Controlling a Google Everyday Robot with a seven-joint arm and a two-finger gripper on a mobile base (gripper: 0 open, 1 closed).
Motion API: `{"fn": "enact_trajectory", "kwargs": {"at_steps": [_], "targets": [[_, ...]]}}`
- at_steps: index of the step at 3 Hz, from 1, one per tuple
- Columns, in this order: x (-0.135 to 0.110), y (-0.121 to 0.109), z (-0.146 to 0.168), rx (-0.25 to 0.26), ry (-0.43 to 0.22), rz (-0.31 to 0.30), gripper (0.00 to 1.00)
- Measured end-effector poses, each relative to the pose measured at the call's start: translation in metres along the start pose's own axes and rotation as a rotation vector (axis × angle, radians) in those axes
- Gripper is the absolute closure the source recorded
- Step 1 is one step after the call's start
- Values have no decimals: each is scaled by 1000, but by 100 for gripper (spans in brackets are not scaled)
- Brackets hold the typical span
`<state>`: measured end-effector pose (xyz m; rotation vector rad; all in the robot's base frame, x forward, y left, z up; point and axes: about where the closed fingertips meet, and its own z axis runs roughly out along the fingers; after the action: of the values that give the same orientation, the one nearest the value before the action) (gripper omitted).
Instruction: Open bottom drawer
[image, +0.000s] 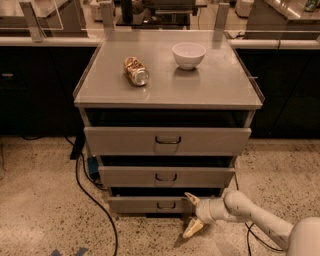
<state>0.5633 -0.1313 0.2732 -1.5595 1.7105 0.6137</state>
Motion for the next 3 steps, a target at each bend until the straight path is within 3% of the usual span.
{"fn": "enact_trajectory", "kwargs": {"at_steps": [1,2,3], "targets": [[10,-15,14,5,3,-28,0],[38,2,63,-72,-77,27,0],[57,23,76,-105,-127,86,0]]}}
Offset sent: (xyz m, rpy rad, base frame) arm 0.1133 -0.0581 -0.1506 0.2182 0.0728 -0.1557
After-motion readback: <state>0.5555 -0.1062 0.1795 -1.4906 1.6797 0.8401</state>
